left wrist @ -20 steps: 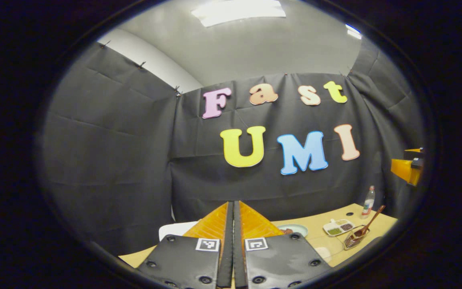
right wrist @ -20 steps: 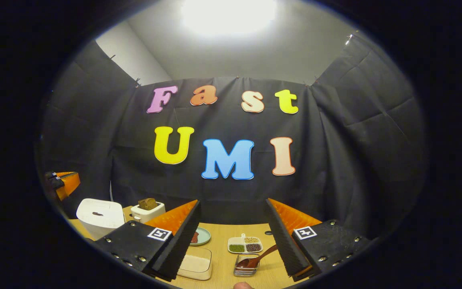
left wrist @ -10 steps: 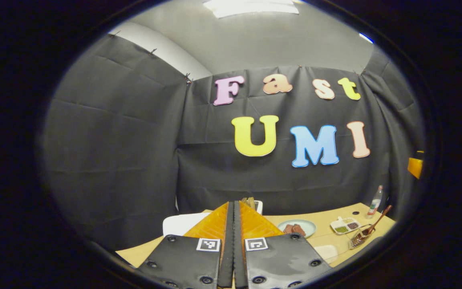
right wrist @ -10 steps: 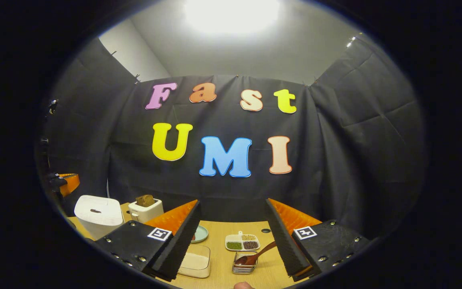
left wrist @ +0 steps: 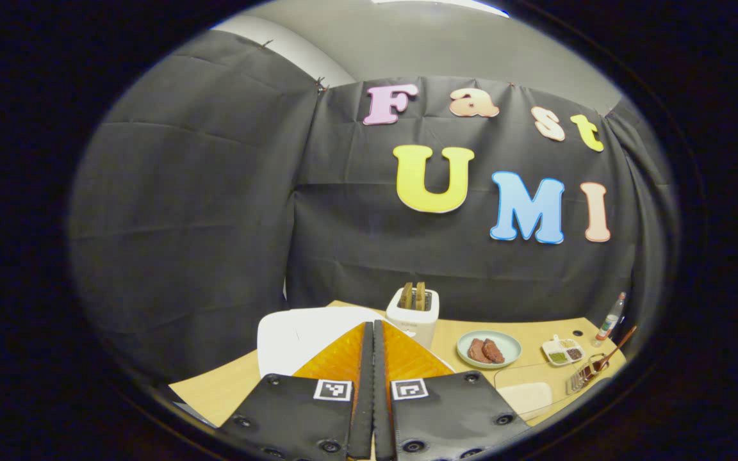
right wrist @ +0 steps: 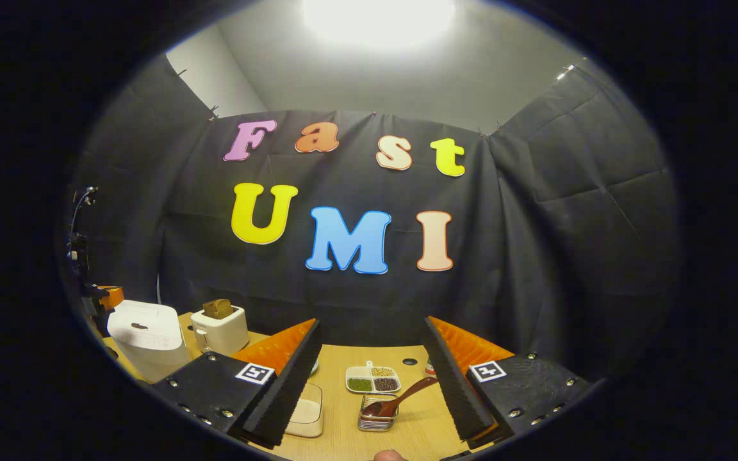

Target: Close the left gripper, press the button to open the rice cooker; take a wooden spoon from the chopstick holder with the right hand, scoop a spoonful of rice and pour it into the rice cooker, then put the wooden spoon back into the chopstick holder.

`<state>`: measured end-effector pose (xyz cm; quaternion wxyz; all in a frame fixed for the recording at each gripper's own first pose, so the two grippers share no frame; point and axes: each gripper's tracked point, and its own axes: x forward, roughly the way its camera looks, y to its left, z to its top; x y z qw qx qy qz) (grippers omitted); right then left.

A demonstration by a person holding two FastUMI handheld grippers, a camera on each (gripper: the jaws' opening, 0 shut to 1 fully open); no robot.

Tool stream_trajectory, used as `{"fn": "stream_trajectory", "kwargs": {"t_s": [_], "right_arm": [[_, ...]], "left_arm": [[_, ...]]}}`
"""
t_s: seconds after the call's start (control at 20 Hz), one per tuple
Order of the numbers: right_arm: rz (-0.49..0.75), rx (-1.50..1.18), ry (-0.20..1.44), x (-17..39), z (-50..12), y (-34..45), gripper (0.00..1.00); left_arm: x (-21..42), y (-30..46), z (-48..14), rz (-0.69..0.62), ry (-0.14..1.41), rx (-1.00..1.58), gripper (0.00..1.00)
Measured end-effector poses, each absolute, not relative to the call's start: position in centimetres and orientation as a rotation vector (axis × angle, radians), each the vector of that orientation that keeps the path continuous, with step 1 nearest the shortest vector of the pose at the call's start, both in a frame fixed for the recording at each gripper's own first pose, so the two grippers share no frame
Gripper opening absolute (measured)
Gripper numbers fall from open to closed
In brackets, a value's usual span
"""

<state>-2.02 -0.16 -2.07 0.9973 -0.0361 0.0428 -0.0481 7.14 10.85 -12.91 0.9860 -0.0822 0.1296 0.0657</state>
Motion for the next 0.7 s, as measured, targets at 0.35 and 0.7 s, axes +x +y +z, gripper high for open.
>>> {"fn": "stream_trajectory", "kwargs": {"t_s": [0.35, 0.7], "right_arm": [[-0.138, -0.094, 0.113, -1.9, -2.7, -0.7, 0.95], [-0.153, -0.091, 0.128, -1.5, -3.3, -1.0, 0.95]], "left_arm": [[9.2, 11.6, -19.6, 0.144, 0.408, -0.175, 0.09], [9.5, 11.5, -21.3, 0.140, 0.437, -0.127, 0.09]]}}
